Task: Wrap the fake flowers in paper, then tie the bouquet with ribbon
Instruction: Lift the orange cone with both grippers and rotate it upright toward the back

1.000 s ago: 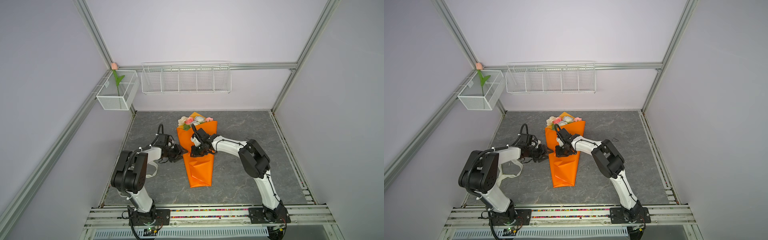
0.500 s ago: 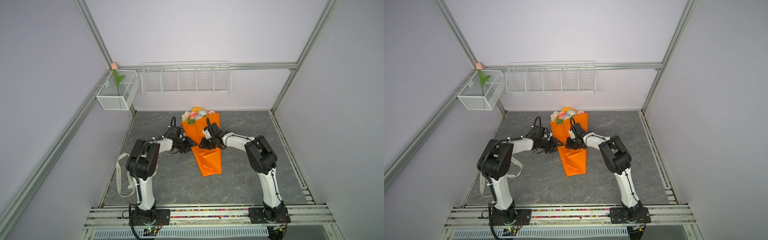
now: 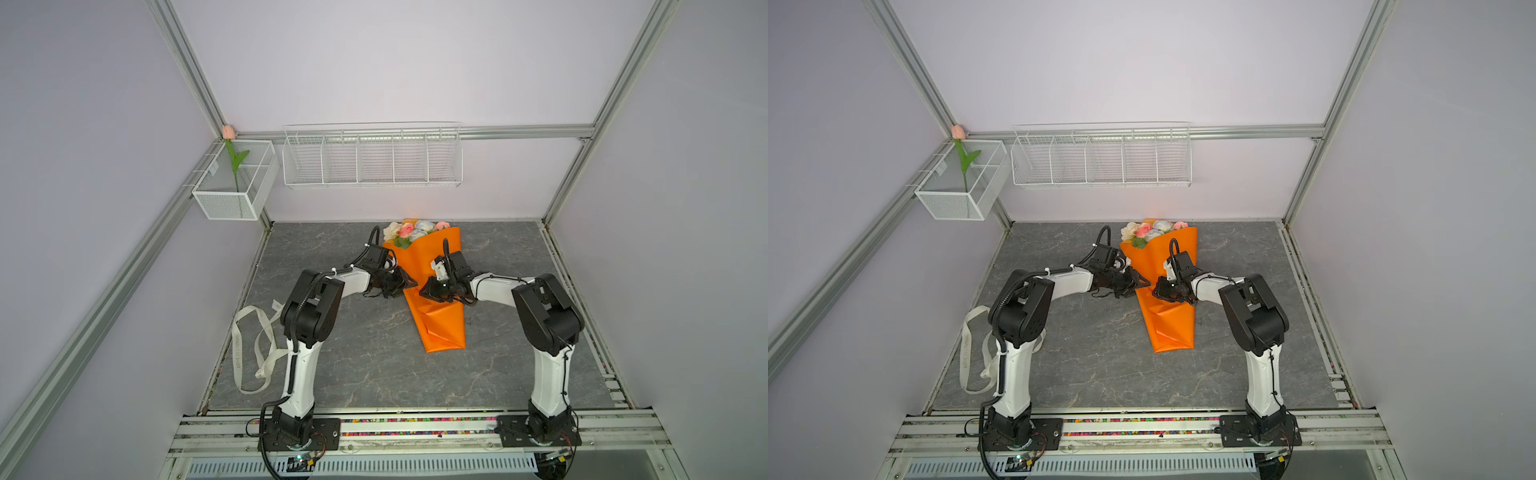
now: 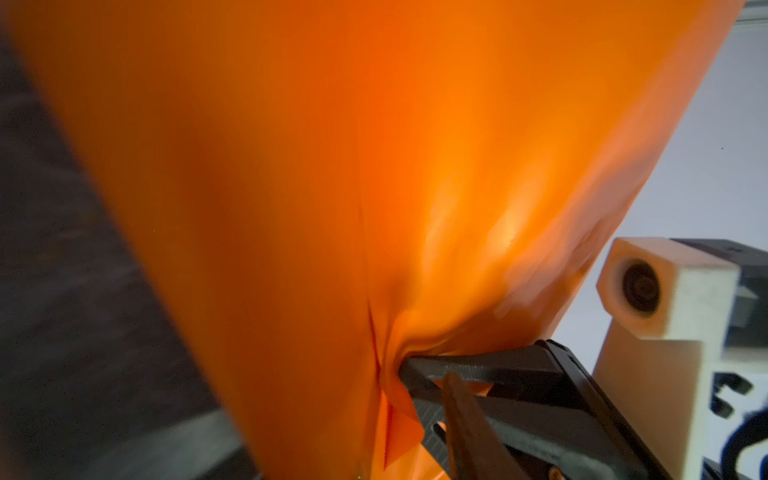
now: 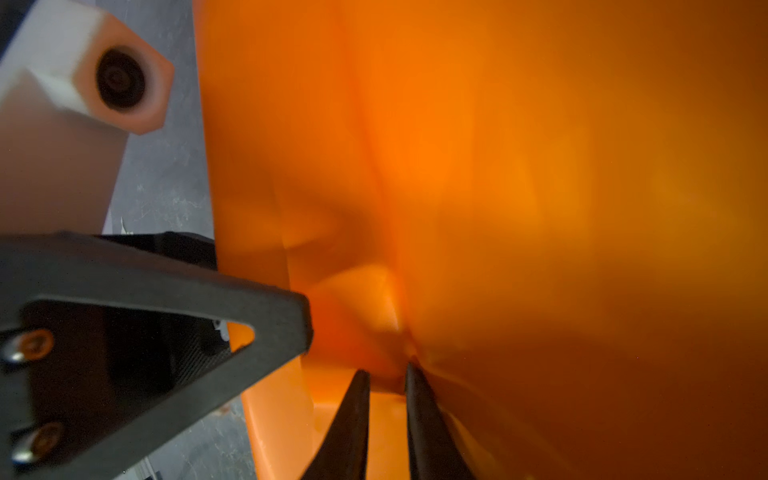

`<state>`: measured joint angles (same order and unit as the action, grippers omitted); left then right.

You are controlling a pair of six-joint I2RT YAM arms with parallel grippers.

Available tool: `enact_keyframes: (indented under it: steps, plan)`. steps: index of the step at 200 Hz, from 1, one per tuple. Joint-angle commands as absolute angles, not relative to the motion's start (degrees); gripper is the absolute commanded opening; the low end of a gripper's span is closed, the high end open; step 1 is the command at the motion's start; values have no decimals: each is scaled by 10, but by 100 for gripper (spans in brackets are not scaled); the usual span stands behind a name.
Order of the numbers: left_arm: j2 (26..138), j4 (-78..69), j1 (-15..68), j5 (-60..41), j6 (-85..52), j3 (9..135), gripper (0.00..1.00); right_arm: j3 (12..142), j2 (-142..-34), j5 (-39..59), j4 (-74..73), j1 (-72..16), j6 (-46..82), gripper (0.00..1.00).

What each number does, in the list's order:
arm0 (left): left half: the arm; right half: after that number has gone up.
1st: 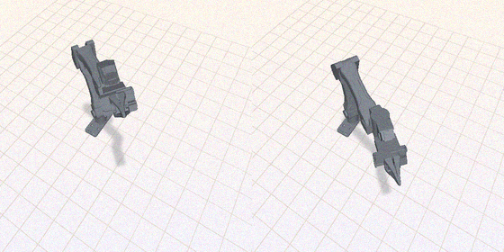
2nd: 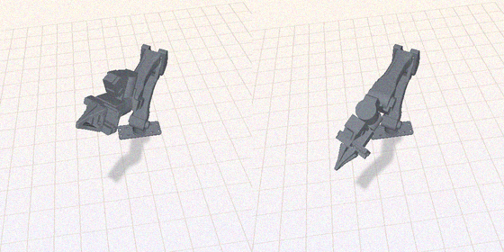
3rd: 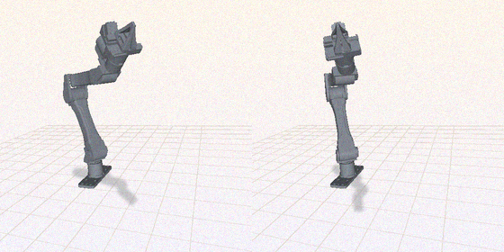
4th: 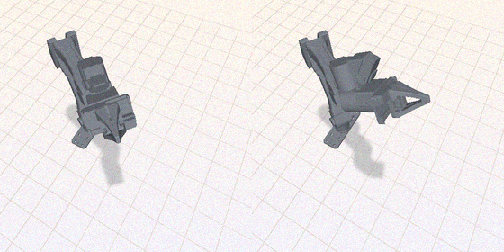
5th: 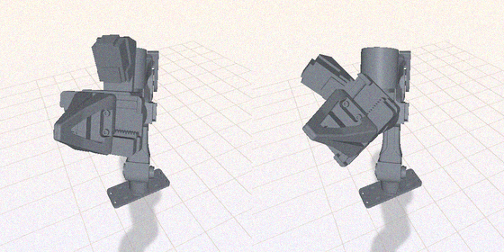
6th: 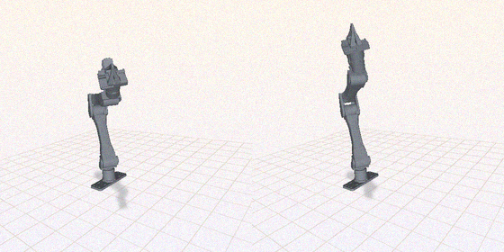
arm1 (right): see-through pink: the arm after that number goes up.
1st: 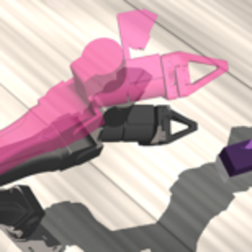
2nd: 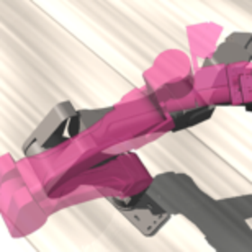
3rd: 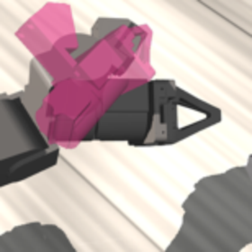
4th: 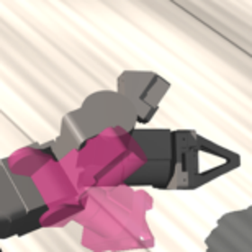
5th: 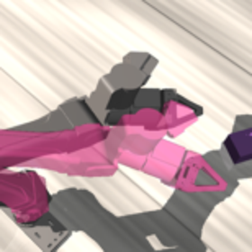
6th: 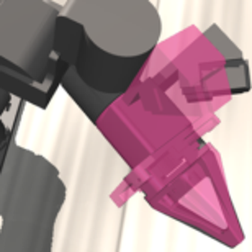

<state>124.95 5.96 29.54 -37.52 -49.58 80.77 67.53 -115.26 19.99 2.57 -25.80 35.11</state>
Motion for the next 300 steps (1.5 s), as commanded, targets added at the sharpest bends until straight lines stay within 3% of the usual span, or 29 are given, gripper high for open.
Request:
enact_keyframes:
  steps: [1, 45, 59, 94, 128, 173, 187, 236, 262, 300]
  plan:
    - [1280, 60, 320, -365, -522, 856, 39, 629, -1169, 140, 127, -221, 344, 21]
    - [1341, 58, 366, -345, -561, 950, 39, 620, -1140, 146, 171, -135, 296, 21]
    - [1370, 67, 380, -341, -570, 1002, 39, 616, -1142, 198, 148, -101, 297, 21]
    - [1454, 110, 410, -344, -596, 1149, 40, 640, -1154, 202, 168, -94, 311, 22]
    - [1483, 131, 412, -333, -603, 1215, 41, 648, -1154, 215, 162, -78, 333, 22]
    - [1481, 131, 411, -324, -602, 1209, 45, 671, -1157, 212, 158, -56, 366, 22]
    - [1507, 140, 412, -342, -605, 1250, 41, 676, -1158, 213, 153, -48, 378, 22]
    - [1531, 133, 420, -340, -617, 1290, 41, 713, -1164, 186, 195, -30, 361, 22]
    - [1547, 157, 420, -345, -632, 1327, 46, 712, -1165, 201, 188, -13, 352, 23]
    - [1474, 187, 414, -318, -578, 1258, 55, 735, -1163, 255, 188, -33, 321, 27]
